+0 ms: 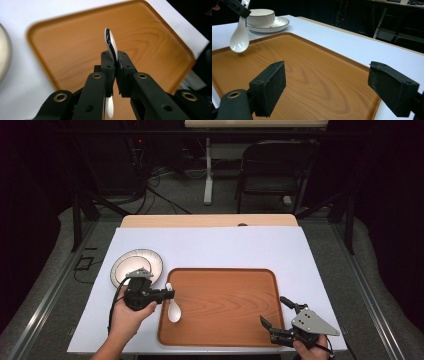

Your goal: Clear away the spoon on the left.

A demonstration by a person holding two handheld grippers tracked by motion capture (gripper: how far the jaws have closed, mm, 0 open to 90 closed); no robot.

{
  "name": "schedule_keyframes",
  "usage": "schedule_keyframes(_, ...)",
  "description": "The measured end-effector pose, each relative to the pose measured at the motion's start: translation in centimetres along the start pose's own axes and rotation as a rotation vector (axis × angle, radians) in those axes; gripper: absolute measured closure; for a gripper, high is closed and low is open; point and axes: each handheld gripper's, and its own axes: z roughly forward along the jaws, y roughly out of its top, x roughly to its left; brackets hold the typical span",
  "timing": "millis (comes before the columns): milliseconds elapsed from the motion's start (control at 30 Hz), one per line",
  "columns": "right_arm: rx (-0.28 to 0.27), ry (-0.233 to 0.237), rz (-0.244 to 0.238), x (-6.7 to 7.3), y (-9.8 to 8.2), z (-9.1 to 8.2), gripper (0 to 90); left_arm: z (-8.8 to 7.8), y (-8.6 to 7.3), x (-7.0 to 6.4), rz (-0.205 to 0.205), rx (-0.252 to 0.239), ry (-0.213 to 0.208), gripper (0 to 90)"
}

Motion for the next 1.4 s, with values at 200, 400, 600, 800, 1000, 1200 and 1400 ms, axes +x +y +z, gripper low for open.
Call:
schedule_keyframes(200, 0.000, -0.001, 0.000, 0.0, 0.0, 0.0, 14.2, 1.2, -0.4, 0.0, -0.017, 0.061, -0.015, 85.0)
schedule_keyframes(400, 0.000, -0.001, 0.002, 0.0, 0.0, 0.0, 14.2, 1.5, -0.4, 0.5, -0.046, 0.059, -0.022, 84.9)
schedule_keyframes(600, 0.001, -0.001, 0.002, 0.0, 0.0, 0.0, 14.2, 2.0, -0.3, 0.8, -0.087, 0.050, -0.003, 84.4)
schedule_keyframes(800, 0.001, -0.001, 0.003, 0.0, 0.0, 0.0, 14.2, 2.9, -0.1, 1.5, -0.126, 0.048, 0.034, 82.3)
schedule_keyframes(1000, 0.002, 0.001, 0.004, 0.0, 0.0, 0.0, 14.2, 4.0, 0.0, 2.3, -0.176, 0.054, 0.030, 82.3)
schedule_keyframes(1200, 0.002, 0.003, 0.006, 0.0, 0.0, 0.0, 14.2, 5.0, 0.0, 2.7, -0.219, 0.051, 0.033, 81.7)
schedule_keyframes(1400, 0.002, 0.004, 0.007, 0.0, 0.0, 0.0, 14.2, 5.8, -0.1, 3.1, -0.258, 0.051, 0.051, 81.3)
